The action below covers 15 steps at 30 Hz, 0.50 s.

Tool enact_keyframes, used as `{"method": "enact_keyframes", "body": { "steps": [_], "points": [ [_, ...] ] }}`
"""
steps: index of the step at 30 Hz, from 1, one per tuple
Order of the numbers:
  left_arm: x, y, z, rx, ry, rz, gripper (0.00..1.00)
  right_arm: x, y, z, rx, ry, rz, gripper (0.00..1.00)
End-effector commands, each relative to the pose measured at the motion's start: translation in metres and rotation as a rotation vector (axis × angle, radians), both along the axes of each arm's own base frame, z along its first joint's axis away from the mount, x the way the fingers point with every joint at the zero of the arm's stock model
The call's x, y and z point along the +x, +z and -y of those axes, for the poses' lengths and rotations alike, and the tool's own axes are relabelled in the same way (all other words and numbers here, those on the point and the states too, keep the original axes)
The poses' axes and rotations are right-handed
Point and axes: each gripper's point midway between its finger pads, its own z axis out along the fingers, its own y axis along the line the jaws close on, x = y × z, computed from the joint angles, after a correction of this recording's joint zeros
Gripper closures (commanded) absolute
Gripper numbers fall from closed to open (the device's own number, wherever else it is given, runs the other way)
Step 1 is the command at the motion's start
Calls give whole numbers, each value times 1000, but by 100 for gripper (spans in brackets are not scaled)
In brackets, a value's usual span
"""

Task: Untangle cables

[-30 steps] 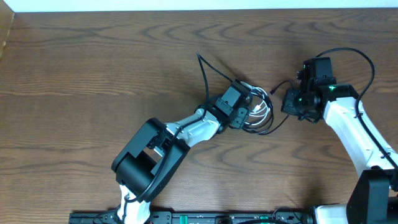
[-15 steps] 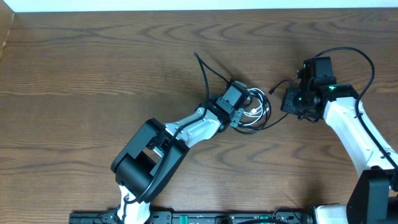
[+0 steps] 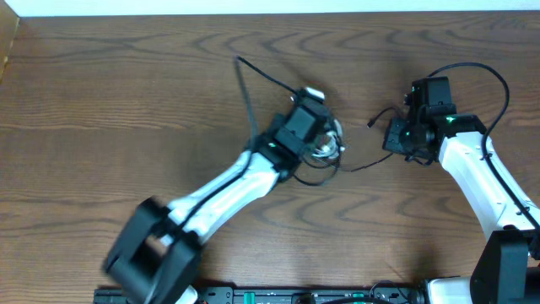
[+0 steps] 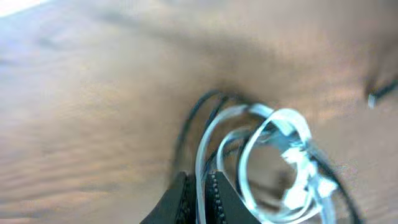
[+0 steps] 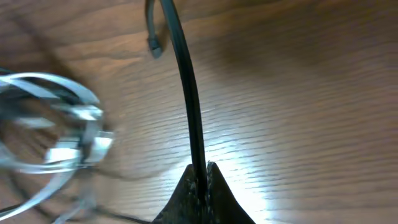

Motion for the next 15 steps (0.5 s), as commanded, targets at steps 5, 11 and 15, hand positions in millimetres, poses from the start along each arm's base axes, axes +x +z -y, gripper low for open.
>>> {"method": "enact_keyframes", "body": {
  "steps": [5, 11, 15],
  "points": [
    [11, 67, -48, -30, 98, 127, 89, 1, 7, 21, -113, -62, 25, 99],
    [5, 77, -66, -23, 124, 119, 88, 1, 7, 23, -125, -69, 26, 99],
    [0, 67, -65, -7, 112, 78, 88, 0, 6, 15, -82, -52, 21, 65]
  ]
}}
